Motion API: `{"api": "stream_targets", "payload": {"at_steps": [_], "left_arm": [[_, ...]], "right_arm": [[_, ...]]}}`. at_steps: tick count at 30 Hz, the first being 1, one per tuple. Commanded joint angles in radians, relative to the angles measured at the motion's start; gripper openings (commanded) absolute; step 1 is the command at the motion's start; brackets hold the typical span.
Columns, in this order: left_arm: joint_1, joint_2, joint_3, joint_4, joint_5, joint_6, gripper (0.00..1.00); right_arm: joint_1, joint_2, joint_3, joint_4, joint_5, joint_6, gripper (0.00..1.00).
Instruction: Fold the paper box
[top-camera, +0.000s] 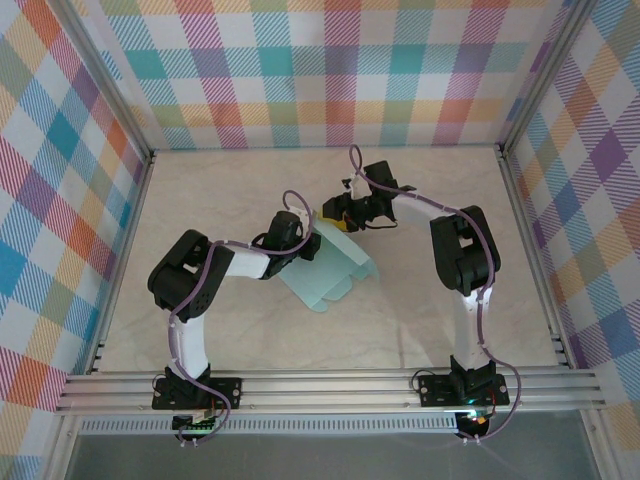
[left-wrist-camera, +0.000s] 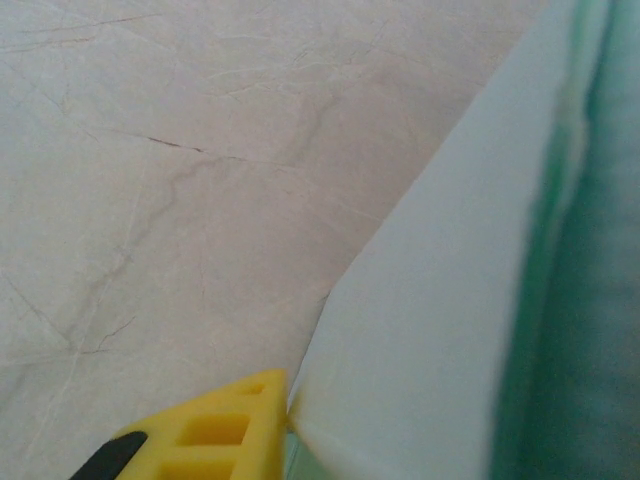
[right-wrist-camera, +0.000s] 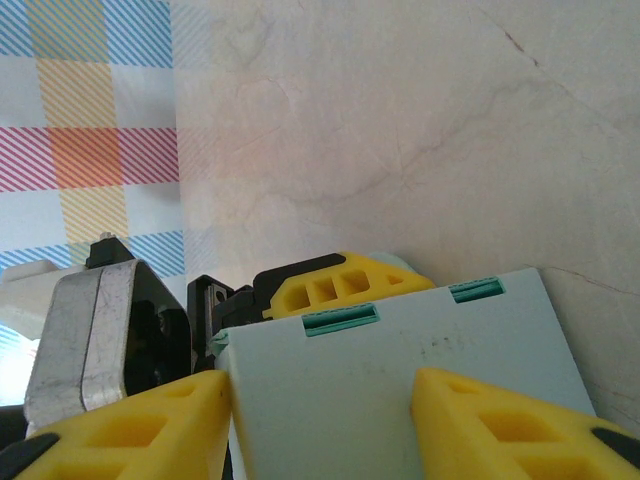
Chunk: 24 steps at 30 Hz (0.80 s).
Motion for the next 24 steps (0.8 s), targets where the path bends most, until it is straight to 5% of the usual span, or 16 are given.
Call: {"api": "stream_targets", "payload": {"at_steps": [1, 7, 24], "left_arm": [[-0.008, 0.0, 0.042, 0.037, 0.01, -0.028, 0.19], [-0.008, 0.003, 0.049, 0.023, 0.014, -0.033, 0.0], [-0.008, 0.002, 0.042, -0.001, 0.026, -0.008, 0.0]], "right_arm": [[0.012, 0.014, -0.027, -0.037, -0.013, 0.013, 0.5], [0.013, 0.013, -0.033, -0.025, -0.022, 0.021, 0.51], [-0.03, -0.084, -0.12, 0.11, -0.013, 0.079, 0.59]]}}
